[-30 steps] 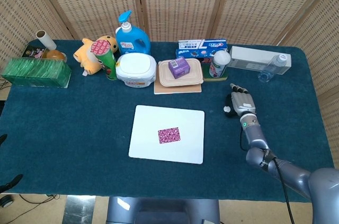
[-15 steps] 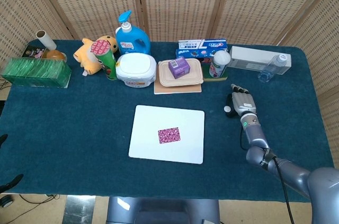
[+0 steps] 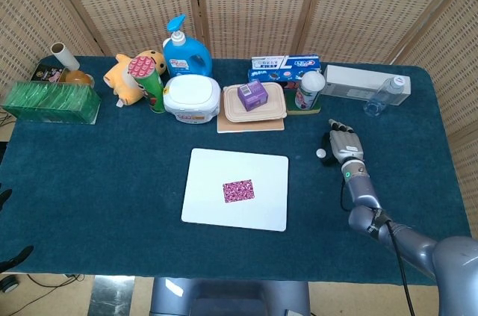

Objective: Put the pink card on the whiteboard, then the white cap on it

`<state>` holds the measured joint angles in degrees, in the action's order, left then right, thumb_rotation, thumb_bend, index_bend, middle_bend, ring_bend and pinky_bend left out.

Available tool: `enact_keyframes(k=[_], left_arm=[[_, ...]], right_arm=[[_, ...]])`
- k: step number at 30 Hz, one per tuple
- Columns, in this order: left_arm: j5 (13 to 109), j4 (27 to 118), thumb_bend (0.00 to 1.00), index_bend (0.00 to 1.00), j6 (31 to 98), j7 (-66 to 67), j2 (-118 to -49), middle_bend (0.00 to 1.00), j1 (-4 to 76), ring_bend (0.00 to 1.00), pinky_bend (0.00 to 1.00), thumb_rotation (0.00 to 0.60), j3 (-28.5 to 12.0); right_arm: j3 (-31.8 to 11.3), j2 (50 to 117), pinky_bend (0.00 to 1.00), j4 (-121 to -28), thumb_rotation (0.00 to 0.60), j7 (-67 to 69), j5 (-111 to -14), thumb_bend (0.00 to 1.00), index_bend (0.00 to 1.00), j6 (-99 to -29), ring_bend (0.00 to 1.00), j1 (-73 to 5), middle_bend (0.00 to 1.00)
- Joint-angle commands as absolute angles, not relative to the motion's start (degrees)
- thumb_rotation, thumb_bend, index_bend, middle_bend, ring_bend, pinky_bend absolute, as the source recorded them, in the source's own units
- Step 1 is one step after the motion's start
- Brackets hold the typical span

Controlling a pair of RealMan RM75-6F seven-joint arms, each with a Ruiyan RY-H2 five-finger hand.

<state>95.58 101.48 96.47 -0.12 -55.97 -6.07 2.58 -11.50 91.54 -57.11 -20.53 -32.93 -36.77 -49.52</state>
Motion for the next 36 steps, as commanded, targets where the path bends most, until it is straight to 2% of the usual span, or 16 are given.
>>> enact_keyframes(k=[1,7,16,26,36], left_arm=[[95.6,101.5,0.11,0.0,96.4,-0.1,-56.0,0.0,-6.0,0.0,0.0,0.6,2.6],[95.6,101.5,0.11,0.0,96.4,-0.1,-56.0,0.0,-6.0,0.0,0.0,0.6,2.6],[95.6,101.5,0.11,0.0,96.4,-0.2,-55.9,0.0,-6.0,0.0,0.0,0.6,2.6],[96.0,101.2,0.11,0.0,96.7,-1.1,-55.6,0.0,-6.1,0.0,0.0,0.6,2.8],[96.0,100.8,0.11,0.0,96.9,-2.2,-55.4,0.0,-6.2,0.0,0.0,0.6,2.8]], right_arm=[[-11.6,91.5,0.07,-57.1,0.6,-20.4,-33.1,0.34,0.45,-36.8,0.0,-49.5,0.03],[-11.7,91.8,0.08,-56.8,0.6,-20.1,-33.4,0.37,0.51,-37.1,0.0,-49.4,0.04],[-11.8,91.1,0.08,-58.4,0.6,-20.3,-34.1,0.37,0.51,-37.8,0.0,-49.5,0.04],[-12.1,87.2,0.08,-71.0,0.6,-23.2,-34.1,0.38,0.52,-42.1,0.0,-50.4,0.04],[-11.1,86.7,0.08,-86.8,0.6,-28.8,-31.1,0.38,0.52,-46.8,0.0,-53.5,0.04]])
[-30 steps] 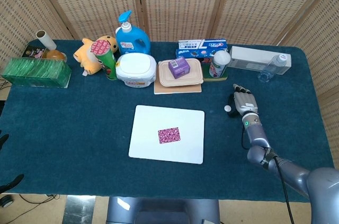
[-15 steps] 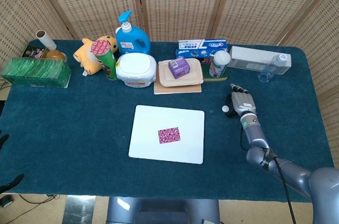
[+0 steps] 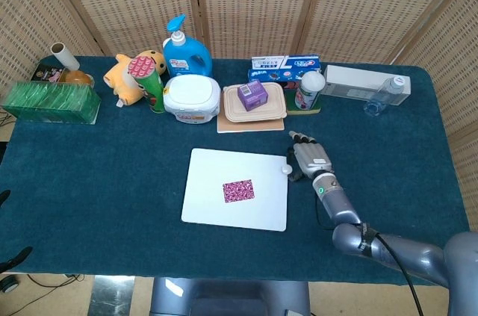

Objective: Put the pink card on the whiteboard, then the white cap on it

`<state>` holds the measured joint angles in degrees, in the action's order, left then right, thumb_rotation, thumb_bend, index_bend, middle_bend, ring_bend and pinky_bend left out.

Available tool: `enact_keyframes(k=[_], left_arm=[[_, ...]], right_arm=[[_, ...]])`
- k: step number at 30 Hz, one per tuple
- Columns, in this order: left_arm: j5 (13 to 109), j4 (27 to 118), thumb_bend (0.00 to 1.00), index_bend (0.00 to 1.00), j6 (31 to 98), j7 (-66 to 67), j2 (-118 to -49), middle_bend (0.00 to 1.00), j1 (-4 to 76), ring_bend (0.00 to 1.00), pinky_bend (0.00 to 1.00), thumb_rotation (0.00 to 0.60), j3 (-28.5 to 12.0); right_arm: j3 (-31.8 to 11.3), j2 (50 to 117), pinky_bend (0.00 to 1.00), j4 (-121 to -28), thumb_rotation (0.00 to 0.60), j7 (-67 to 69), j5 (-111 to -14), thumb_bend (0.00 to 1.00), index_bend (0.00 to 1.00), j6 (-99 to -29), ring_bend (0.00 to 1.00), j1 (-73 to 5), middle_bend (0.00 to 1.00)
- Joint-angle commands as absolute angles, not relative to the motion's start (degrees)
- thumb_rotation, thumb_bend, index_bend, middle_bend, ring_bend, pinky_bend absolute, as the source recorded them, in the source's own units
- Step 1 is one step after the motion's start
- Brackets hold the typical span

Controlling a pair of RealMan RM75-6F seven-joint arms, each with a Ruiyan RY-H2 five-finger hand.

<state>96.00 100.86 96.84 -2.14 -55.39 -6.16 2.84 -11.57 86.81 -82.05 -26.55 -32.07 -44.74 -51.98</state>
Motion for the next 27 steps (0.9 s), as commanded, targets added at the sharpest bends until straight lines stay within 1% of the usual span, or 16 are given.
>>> enact_keyframes(k=[1,5,8,18,27], left_arm=[[95.9,100.8,0.11,0.0,96.9,-2.3,-55.3,0.0,-6.2,0.0,0.0,0.6,2.8],[95.9,100.7,0.11,0.0,96.7,-2.6,-55.2,0.0,-6.1,0.0,0.0,0.6,2.8],[96.1,100.6,0.11,0.0,96.8,-2.6,-55.2,0.0,-6.1,0.0,0.0,0.6,2.9],[96.2,100.0,0.11,0.0,97.0,-4.0,-54.9,0.0,-6.1,0.0,0.0,0.6,2.9],[96.1,99.6,0.11,0.0,97.4,-5.3,-54.7,0.0,-6.2,0.0,0.0,0.6,2.9]], right_arm=[[-10.9,86.9,0.08,-88.0,0.6,-29.5,-31.1,0.38,0.52,-47.6,0.0,-53.9,0.04],[-10.3,89.1,0.08,-89.8,0.6,-32.3,-30.7,0.38,0.52,-50.6,0.0,-55.6,0.04],[-10.7,91.5,0.08,-90.0,0.6,-33.6,-29.4,0.38,0.52,-51.9,0.0,-57.0,0.04],[-11.5,97.0,0.08,-88.1,0.6,-37.6,-23.9,0.38,0.52,-55.0,0.0,-60.5,0.04],[-12.6,99.2,0.08,-86.2,0.6,-39.1,-21.0,0.38,0.52,-56.5,0.0,-61.6,0.04]])
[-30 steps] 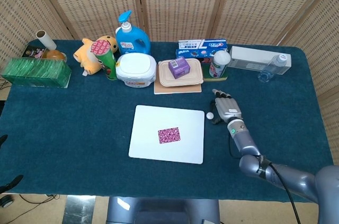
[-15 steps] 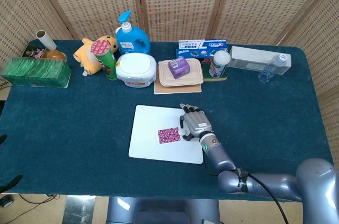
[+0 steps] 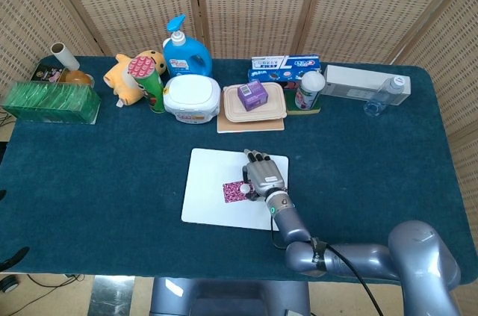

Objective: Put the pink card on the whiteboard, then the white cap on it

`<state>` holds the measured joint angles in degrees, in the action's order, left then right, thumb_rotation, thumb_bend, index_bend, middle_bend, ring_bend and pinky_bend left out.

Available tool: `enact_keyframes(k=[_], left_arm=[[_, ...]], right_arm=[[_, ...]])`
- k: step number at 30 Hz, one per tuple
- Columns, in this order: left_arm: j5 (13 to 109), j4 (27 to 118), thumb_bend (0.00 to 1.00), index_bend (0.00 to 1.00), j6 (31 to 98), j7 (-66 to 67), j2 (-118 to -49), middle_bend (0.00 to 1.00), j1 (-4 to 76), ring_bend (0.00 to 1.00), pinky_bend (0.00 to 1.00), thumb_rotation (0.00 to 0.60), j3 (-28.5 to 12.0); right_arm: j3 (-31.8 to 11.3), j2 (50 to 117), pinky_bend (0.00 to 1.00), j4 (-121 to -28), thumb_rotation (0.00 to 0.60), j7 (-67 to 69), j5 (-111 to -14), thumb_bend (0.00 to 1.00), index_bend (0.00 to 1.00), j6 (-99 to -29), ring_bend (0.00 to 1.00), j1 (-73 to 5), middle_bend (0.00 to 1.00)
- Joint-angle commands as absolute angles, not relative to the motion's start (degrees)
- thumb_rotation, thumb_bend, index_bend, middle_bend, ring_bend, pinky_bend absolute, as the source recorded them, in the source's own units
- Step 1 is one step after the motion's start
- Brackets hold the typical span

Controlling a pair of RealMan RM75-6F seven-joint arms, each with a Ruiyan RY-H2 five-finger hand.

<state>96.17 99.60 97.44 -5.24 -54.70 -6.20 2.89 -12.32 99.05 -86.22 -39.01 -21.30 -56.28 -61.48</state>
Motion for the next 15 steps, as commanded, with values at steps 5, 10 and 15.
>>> enact_keyframes(k=[5,10,15], left_arm=[[96.3,99.7,0.11,0.0,97.2,-5.0,-54.7,0.0,-6.1,0.0,0.0,0.6,3.0],[96.3,99.7,0.11,0.0,97.5,-5.1,-54.8,0.0,-6.3,0.0,0.0,0.6,2.9],[96.4,99.6,0.11,0.0,97.6,-5.0,-54.8,0.0,-6.3,0.0,0.0,0.6,3.0]], right_arm=[[-13.1,99.4,0.08,-86.7,0.6,-40.2,-19.6,0.38,0.52,-56.9,0.0,-62.2,0.04],[-14.2,99.5,0.08,-87.5,0.6,-40.2,-17.7,0.38,0.49,-56.9,0.0,-62.4,0.03],[-14.4,99.7,0.08,-88.1,0.6,-40.8,-17.7,0.32,0.36,-57.7,0.0,-62.7,0.01]])
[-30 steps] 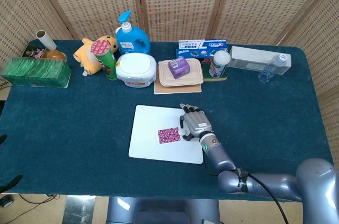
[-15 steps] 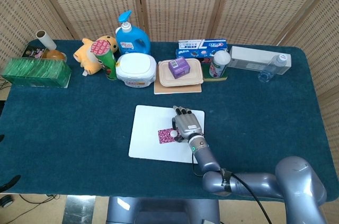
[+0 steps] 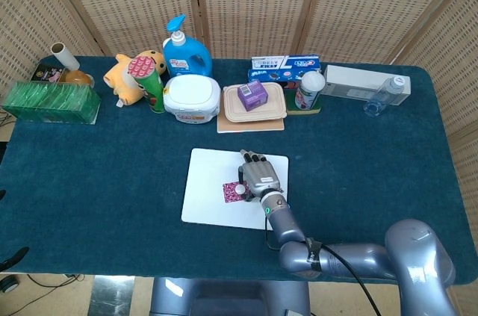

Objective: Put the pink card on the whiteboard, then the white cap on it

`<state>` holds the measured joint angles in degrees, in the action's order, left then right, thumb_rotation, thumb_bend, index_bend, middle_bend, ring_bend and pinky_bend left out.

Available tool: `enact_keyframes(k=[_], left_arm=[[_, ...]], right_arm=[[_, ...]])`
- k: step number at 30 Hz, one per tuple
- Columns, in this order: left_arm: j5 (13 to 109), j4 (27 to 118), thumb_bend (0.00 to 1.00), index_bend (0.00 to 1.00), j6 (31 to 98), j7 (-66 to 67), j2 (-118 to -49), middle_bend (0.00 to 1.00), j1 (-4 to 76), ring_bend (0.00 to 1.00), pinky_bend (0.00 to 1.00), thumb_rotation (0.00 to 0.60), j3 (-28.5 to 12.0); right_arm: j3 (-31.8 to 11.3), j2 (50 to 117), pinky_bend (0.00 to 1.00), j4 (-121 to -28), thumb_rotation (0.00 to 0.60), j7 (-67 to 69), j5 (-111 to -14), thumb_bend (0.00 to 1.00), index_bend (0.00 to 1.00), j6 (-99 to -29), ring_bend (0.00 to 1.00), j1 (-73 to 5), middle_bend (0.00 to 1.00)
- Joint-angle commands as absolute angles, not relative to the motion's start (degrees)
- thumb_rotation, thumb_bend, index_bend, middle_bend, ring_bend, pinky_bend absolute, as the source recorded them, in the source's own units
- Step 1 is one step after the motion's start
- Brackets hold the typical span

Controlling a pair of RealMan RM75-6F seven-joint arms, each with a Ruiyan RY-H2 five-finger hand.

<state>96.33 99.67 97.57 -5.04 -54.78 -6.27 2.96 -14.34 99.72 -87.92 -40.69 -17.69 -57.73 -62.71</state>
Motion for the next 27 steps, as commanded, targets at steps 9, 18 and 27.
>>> enact_keyframes(k=[9,18,27], left_arm=[[96.3,99.4,0.11,0.0,97.8,-5.5,-54.7,0.0,-6.3,0.0,0.0,0.6,2.9],[96.5,99.5,0.11,0.0,98.0,-5.2,-54.9,0.0,-6.5,0.0,0.0,0.6,3.0],[95.7,99.7,0.11,0.0,97.9,-5.5,-54.8,0.0,-6.5,0.0,0.0,0.6,2.8]], right_arm=[[-14.9,96.5,0.08,-91.7,0.6,-38.3,-21.3,0.07,0.0,-58.0,0.0,-61.2,0.0],[-12.4,86.2,0.08,-99.3,0.6,-35.6,-28.9,0.05,0.0,-59.5,0.0,-56.6,0.0],[-3.8,72.6,0.0,-102.7,0.6,-22.2,-53.9,0.0,0.0,-64.6,0.0,-43.2,0.0]])
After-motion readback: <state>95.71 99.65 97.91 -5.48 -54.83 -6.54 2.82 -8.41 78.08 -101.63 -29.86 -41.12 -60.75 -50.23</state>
